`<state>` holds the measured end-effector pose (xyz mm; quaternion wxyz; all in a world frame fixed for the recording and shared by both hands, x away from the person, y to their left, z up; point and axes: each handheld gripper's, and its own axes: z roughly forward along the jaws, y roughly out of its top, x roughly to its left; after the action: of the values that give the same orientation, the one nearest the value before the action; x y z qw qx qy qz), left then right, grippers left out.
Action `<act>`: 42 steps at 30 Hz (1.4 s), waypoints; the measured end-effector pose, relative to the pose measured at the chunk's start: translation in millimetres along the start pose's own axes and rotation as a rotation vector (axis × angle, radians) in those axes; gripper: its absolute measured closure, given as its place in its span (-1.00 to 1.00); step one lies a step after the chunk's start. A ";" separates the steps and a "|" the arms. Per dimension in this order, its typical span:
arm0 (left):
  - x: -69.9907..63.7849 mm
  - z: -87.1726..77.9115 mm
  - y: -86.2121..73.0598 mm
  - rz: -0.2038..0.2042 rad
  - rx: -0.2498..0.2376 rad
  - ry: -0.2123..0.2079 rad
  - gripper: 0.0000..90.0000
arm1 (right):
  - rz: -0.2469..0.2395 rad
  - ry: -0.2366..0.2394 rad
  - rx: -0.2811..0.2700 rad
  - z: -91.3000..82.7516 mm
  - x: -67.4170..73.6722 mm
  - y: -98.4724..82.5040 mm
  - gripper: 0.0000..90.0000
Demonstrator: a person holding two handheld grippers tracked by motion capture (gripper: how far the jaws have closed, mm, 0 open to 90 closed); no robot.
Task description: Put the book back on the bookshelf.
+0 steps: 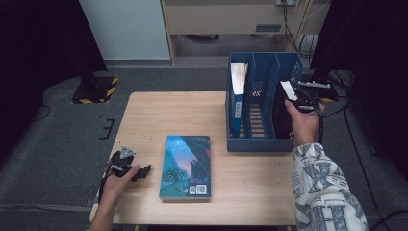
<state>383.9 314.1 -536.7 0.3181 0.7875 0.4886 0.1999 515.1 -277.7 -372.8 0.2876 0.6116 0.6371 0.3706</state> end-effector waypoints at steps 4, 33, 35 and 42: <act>-0.1 0.1 0.0 -0.001 -0.001 0.000 -1.00 | 0.009 0.006 -0.030 -2.4 -2.4 0.8 0.19; -0.3 0.6 0.5 0.006 -0.001 -0.005 -1.00 | -0.020 -0.038 -0.020 41.3 -7.8 29.6 0.19; -0.4 0.6 0.6 0.006 -0.001 -0.005 -1.00 | -0.023 -0.034 -0.009 43.2 -7.4 28.1 0.19; -0.5 0.8 0.8 0.007 0.000 -0.005 -1.00 | -0.024 -0.031 -0.014 43.7 -8.4 27.8 0.18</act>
<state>384.7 313.2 -536.7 0.3188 0.7897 0.4850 0.1989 567.4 -281.4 -375.0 0.3062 0.6073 0.6374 0.3621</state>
